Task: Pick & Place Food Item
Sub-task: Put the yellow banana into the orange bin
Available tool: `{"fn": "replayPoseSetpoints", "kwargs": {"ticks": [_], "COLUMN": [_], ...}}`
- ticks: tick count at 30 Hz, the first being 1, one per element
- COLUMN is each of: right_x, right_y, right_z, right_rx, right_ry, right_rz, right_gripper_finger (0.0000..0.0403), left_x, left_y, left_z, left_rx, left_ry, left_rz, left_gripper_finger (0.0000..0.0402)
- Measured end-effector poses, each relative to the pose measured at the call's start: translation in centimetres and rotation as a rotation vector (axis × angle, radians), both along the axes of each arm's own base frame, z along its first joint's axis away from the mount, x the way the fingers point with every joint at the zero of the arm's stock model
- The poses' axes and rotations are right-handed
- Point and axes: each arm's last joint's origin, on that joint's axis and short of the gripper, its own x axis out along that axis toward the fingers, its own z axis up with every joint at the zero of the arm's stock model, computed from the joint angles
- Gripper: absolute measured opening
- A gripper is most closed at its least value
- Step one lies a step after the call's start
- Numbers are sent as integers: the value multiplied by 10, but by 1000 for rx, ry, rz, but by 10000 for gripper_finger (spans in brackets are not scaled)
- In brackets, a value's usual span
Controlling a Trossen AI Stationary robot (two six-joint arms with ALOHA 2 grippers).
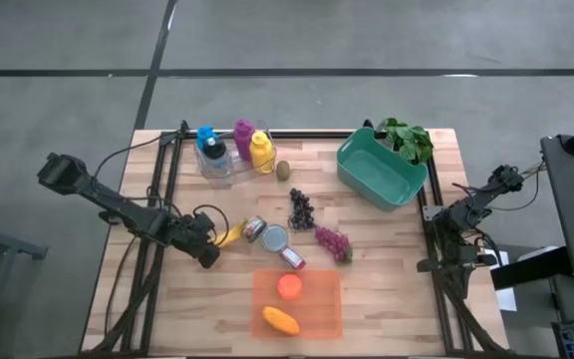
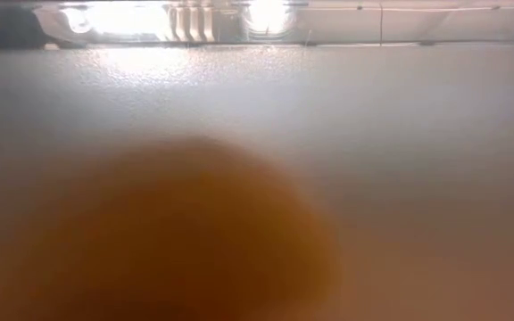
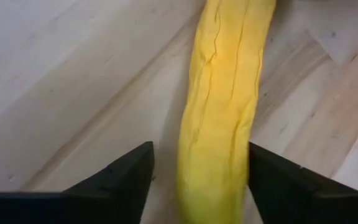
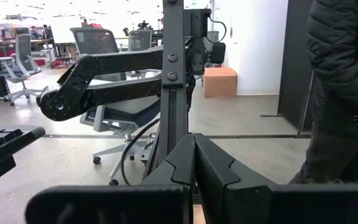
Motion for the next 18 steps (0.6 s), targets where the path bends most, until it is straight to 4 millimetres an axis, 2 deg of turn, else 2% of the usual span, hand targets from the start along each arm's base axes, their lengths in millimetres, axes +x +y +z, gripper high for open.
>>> {"fn": "replayPoseSetpoints", "kwargs": {"ticks": [11,18], "right_x": [0,0], "right_y": [0,0], "right_z": [0,0], "right_rx": [0,0], "right_ry": [0,0], "right_rz": [0,0], "right_gripper_finger": [8,8], "left_x": [1,1], "left_y": [0,-2], "left_z": [-1,1], "left_rx": [-4,-44], "left_ry": [-10,-11], "left_rz": [2,-14], "left_gripper_finger": [124,111]}}
